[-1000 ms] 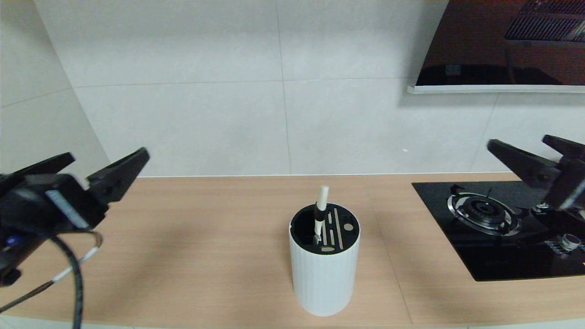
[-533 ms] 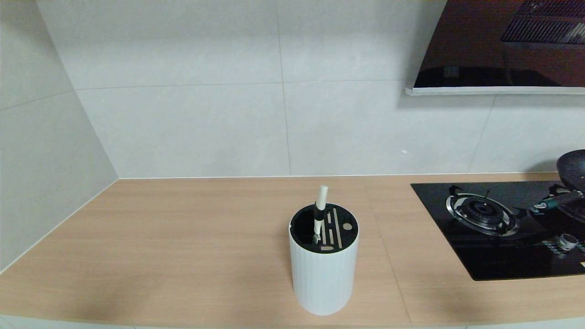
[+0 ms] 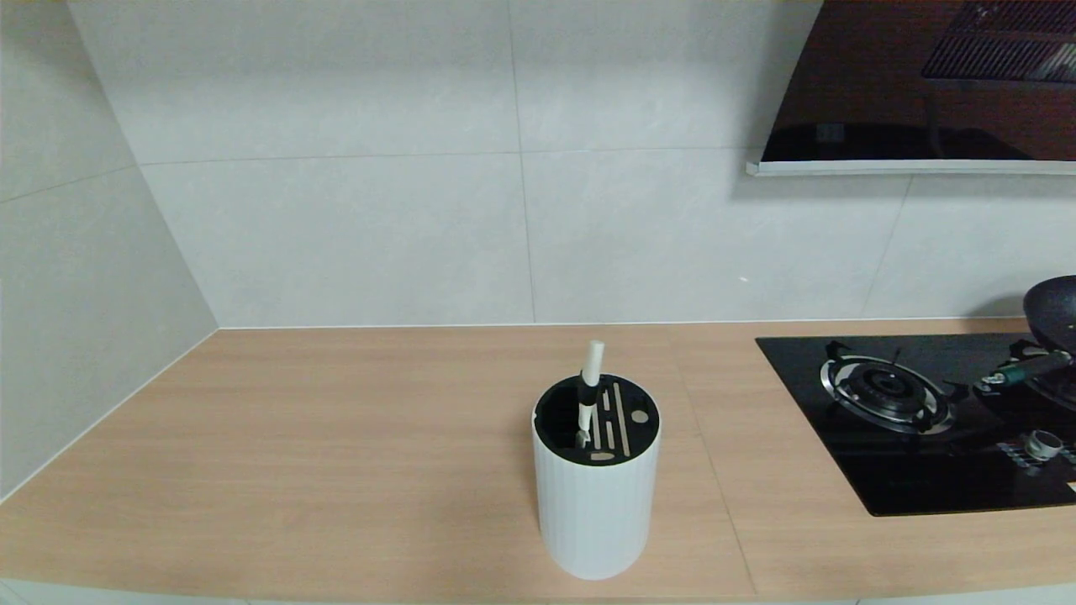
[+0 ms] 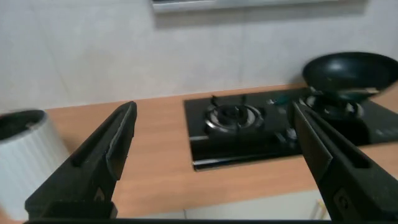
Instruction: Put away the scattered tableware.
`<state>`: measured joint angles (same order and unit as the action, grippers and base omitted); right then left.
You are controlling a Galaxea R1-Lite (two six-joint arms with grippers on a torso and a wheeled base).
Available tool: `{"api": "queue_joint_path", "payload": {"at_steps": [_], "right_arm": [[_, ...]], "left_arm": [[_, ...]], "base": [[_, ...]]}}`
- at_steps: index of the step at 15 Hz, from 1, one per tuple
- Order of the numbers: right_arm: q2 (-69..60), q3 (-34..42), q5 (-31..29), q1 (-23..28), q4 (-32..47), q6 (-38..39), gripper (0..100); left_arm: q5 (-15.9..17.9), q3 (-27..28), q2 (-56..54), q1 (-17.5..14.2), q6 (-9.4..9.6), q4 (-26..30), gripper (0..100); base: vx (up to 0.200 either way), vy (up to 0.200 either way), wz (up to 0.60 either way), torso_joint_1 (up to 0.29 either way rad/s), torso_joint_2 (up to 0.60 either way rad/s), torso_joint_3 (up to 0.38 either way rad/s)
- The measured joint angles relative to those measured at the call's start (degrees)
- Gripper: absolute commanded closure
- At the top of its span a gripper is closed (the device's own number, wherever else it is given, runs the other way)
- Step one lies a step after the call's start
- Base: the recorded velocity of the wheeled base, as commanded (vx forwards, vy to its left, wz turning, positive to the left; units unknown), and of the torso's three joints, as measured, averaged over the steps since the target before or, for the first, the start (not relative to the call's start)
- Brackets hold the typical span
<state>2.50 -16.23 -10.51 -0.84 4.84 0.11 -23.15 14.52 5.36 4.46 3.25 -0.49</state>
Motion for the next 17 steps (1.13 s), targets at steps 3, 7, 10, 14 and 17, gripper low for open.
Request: {"api": "queue_joint_path", "payload": {"at_steps": [3, 7, 10, 14, 17], "right_arm": [[-1.8, 8.5, -0.5, 0.9, -4.9, -0.1, 0], [-2.4, 15.7, 4.4, 1.1, -7.4, -0.2, 0], [-2.5, 16.0, 10.8, 1.1, -5.9, -1.1, 0], [-2.5, 16.1, 12.0, 1.1, -4.9, -0.8, 0], [-2.5, 16.2, 12.1, 1.1, -4.9, -0.8, 0]], "left_arm": [[4.7, -8.9, -3.4, -3.4, 3.32, -2.8, 0], [18.4, -14.1, -5.2, -4.4, -2.88, -1.6, 0], [22.8, -14.4, -5.4, -4.5, 0.30, 0.6, 0], [23.8, -14.4, -5.5, -4.4, 1.67, 0.7, 0], [23.9, -14.4, -5.4, -4.4, 1.10, 0.8, 0]], "base": [[0.000, 0.000, 0.00, 0.000, 0.00, 0.000], [0.000, 0.000, 0.00, 0.000, 0.00, 0.000], [0.000, 0.000, 0.00, 0.000, 0.00, 0.000], [0.000, 0.000, 0.00, 0.000, 0.00, 0.000], [0.000, 0.000, 0.00, 0.000, 0.00, 0.000]]}}
